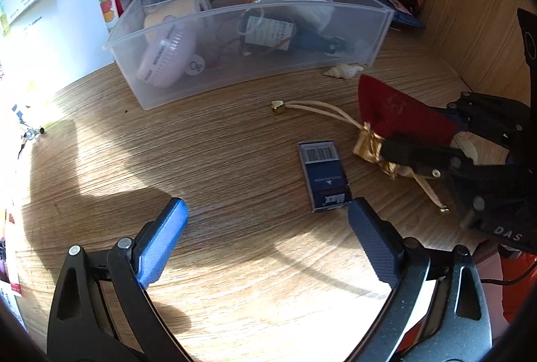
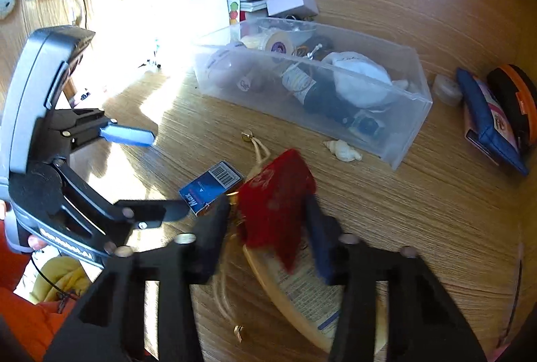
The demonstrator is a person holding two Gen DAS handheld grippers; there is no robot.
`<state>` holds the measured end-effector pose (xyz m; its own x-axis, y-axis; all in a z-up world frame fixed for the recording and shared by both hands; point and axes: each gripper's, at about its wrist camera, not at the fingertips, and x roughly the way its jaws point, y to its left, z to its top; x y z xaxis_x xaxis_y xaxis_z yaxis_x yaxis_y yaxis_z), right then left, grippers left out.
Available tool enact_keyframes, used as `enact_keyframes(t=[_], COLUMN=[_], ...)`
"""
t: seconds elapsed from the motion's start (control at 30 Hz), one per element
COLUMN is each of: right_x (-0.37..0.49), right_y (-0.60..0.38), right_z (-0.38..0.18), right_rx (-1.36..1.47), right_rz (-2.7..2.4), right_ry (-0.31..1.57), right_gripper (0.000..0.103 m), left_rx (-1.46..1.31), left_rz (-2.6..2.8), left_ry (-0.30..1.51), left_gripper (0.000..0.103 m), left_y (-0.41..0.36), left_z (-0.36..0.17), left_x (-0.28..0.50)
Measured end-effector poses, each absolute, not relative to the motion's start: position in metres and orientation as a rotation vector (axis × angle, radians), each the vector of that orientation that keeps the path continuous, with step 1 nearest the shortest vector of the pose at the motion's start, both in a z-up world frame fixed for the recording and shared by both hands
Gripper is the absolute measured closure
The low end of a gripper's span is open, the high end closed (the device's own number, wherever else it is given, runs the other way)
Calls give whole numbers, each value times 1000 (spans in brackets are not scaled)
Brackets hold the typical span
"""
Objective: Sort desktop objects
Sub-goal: 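Grasp the blue Max box with the left tool while the right tool grasps the red pouch, then carry the box with the left tool while the right tool carries the pouch over the bin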
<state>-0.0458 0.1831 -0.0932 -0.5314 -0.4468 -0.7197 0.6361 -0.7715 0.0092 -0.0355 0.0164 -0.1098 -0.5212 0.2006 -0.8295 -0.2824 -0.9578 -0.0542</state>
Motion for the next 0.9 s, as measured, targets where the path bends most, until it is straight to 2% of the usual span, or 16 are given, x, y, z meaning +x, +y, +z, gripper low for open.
enact_keyframes(t=[0.07,0.27,0.33,0.4,0.53,0.7,0.8,0.9], right_x=[-46,-52,-54,-56,-57,-62,-62,-64], right_y=[184,196,204,211,221,229,233,235], right_z=[-92,-79,-72,-67,-61,-61,-60,-57], right_rx=[961,919,907,895,883,882,877,863], right_rz=[-2290,-2336,-2343,-2350,-2361,-2359,-2356,-2350], right_ry=[324,233,183,152,112,57,35,15], right_gripper=[79,81,81,81,80,80,80,80], left_rx=[-1346,-1332,-1299,-1306,-1308,-1304,-1297,-1287], left_rz=[2516,2546,2577,2583,2546,2499,2495,2504], left_ry=[139,188,236,287,263,254,258,246], left_gripper=[6,6,12,29,44,69,76,76], left_y=[19,30,34,37,39,47,52,53], left_z=[-108,-105,-102,-104,-105,-103,-103,-103], left_x=[-36,-41,-40,-43,-45,-49,-49,-47])
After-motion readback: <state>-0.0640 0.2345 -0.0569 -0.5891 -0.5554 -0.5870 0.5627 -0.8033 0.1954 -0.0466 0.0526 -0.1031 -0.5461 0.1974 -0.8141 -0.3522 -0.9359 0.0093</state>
